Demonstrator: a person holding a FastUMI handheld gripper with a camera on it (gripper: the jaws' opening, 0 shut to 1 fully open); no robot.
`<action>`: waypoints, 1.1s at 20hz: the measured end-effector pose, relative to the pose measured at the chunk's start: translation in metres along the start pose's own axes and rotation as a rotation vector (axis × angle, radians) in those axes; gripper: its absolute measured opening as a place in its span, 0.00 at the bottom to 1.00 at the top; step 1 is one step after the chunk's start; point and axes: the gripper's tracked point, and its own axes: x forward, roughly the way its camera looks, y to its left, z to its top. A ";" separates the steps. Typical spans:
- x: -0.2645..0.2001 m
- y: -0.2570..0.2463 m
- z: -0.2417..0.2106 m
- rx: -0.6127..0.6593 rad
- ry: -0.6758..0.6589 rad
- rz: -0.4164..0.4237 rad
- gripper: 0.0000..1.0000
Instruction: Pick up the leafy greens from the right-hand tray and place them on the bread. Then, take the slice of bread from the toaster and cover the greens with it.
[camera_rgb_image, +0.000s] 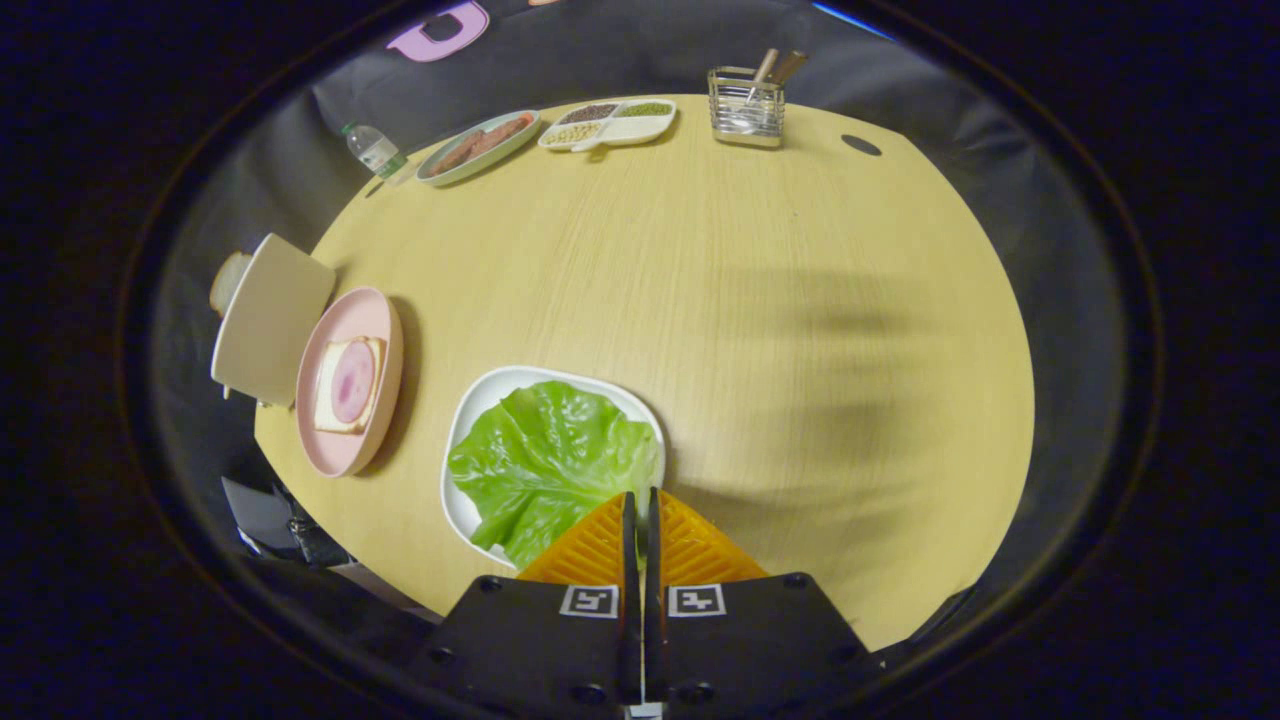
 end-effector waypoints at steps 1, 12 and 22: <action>-0.005 0.005 0.001 0.015 -0.004 0.014 0.04; -0.104 0.108 0.018 0.176 -0.020 0.316 0.04; -0.129 0.274 0.053 0.193 -0.002 0.646 0.04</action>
